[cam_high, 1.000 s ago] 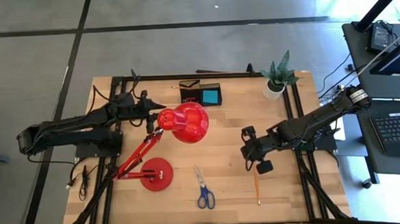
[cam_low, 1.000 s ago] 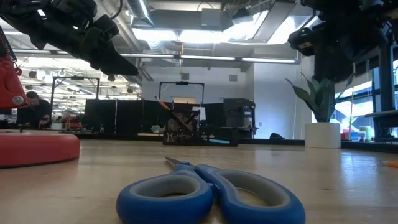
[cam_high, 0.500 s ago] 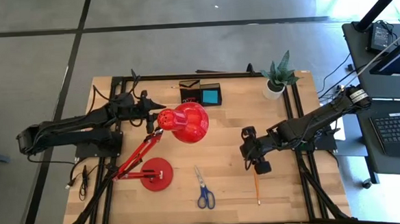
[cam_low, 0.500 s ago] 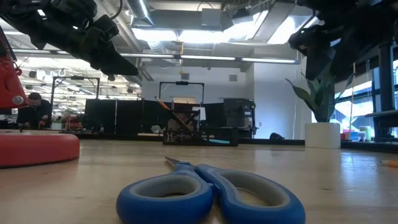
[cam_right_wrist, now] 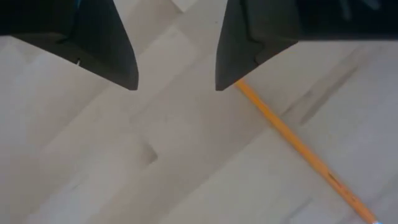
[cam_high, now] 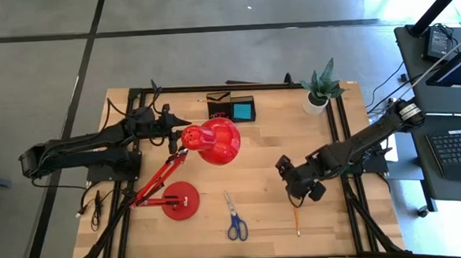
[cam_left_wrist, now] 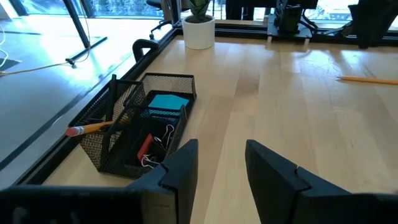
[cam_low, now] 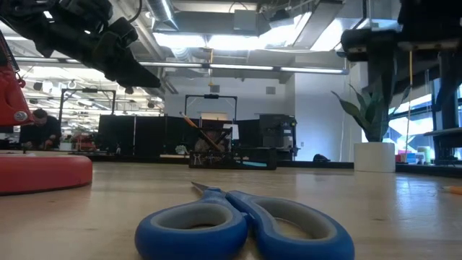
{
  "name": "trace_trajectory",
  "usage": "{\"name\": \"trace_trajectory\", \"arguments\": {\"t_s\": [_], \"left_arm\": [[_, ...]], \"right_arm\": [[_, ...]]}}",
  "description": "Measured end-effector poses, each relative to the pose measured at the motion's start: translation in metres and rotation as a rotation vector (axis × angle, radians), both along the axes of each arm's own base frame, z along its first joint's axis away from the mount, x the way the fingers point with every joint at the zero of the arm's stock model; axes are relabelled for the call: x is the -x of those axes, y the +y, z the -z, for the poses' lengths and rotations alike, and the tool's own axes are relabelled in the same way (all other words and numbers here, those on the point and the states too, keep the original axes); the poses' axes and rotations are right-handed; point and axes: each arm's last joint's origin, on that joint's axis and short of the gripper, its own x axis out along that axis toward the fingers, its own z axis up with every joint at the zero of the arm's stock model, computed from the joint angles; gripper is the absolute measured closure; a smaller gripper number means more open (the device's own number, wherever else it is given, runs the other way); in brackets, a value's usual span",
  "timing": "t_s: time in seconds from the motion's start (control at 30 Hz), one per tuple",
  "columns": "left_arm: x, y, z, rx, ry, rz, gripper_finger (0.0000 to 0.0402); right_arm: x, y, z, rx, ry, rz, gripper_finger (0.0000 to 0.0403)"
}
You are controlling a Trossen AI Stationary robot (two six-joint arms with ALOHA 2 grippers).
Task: Pick and place office supplies into organizer
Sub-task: Put the pencil into the desk organizer
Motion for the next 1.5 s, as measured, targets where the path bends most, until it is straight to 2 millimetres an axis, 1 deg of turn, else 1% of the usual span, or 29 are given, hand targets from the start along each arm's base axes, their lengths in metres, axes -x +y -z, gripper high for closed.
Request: {"name": "trace_trajectory", "arguments": {"t_s": [0.2, 0.37, 0.5, 0.73, 0.87, 1.23, 1.5], "left_arm": [[0.000, 0.000, 0.000, 0.000, 0.000, 0.000, 0.0274], [0.000, 0.000, 0.000, 0.000, 0.001, 0.000, 0.0274], [0.000, 0.000, 0.000, 0.000, 0.000, 0.000, 0.0274], [0.000, 0.000, 0.000, 0.000, 0.000, 0.000, 0.0274], [0.000, 0.000, 0.000, 0.000, 0.000, 0.000, 0.0274], [0.000, 0.000, 0.000, 0.046, -0.013, -0.021, 0.0274], [0.001, 0.002, 0.000, 0.021, -0.003, -0.096, 0.0274]], "right_arm": [[-0.010, 0.005, 0.025, 0.057, 0.102, -0.035, 0.0188], [-0.010, 0.012, 0.049, 0.129, 0.218, -0.146, 0.0188], [-0.011, 0.020, 0.061, 0.155, 0.250, -0.221, 0.0188], [-0.011, 0.029, 0.082, 0.197, 0.327, -0.250, 0.0188], [-0.012, 0.029, 0.086, 0.195, 0.348, -0.229, 0.0188], [-0.012, 0.029, 0.085, 0.188, 0.340, -0.230, 0.0188], [-0.012, 0.029, 0.085, 0.182, 0.341, -0.227, 0.0188]]}}
